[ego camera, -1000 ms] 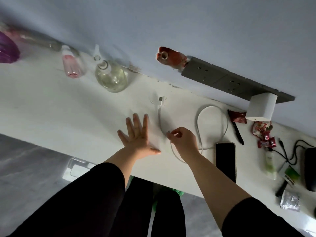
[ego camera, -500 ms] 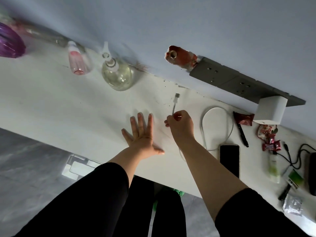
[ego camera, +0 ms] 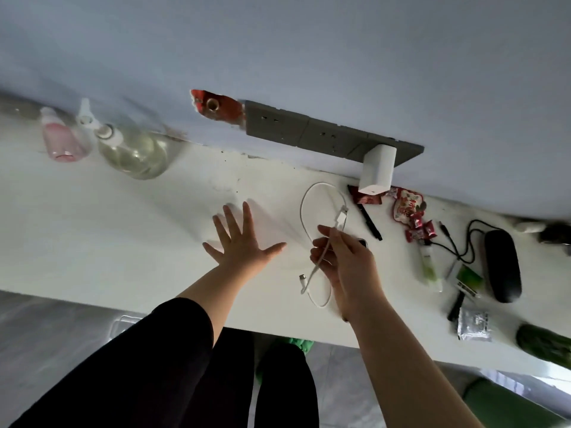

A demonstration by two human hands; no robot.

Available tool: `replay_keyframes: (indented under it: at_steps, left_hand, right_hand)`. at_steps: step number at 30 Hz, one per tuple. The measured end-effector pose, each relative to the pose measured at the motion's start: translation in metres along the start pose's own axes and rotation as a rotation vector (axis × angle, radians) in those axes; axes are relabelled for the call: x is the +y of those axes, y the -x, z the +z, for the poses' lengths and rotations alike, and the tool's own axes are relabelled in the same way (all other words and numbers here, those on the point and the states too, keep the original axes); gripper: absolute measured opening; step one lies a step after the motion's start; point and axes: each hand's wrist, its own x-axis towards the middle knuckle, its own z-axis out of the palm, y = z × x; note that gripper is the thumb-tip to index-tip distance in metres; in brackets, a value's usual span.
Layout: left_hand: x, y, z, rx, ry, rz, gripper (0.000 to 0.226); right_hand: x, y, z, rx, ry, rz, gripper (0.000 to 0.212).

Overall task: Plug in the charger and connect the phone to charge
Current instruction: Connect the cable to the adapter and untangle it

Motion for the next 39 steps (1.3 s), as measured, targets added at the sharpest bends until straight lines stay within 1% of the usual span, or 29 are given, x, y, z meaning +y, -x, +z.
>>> replay_keyframes:
  at_steps: [3,7,10,13,17,26,30,35,39]
  left_hand:
    - [0.034,-0.005,0.014,0.03,0.08,-0.048,0.122]
    - [0.044,-0.012,0.027,0.063,0.059,-0.092,0.123]
    - [0.042,-0.018,0.029,0.012,0.02,-0.101,0.125]
    - [0.041,-0.022,0.028,-0.044,0.001,-0.103,0.127]
    - [0.042,-0.022,0.026,-0.065,-0.02,-0.106,0.127]
    - [0.04,-0.024,0.026,-0.078,-0.007,-0.103,0.127]
    - [0.039,-0.025,0.027,-0.068,0.009,-0.102,0.124]
    - [0.037,-0.026,0.027,-0.068,0.024,-0.094,0.125]
    - [0.037,-0.026,0.027,-0.069,0.024,-0.095,0.125]
  right_hand:
    - [-0.012,-0.003,-0.023,0.002,0.008,-0.035,0.021]
    - [-0.026,-0.011,-0.041,0.04,0.022,-0.079,0.017]
    - [-0.032,-0.017,-0.048,0.071,0.017,-0.092,0.017]
    - [-0.034,-0.019,-0.048,0.065,-0.028,-0.088,0.012]
    - [-0.035,-0.02,-0.043,0.05,-0.016,-0.099,0.011]
    - [-0.035,-0.023,-0.037,0.132,0.032,-0.15,0.014]
    - [-0.037,-0.025,-0.033,0.117,-0.014,-0.108,0.014]
    - [-0.038,-0.027,-0.033,0.044,-0.211,-0.017,0.011]
    - [-0.038,-0.028,-0.033,0.045,-0.21,-0.01,0.011]
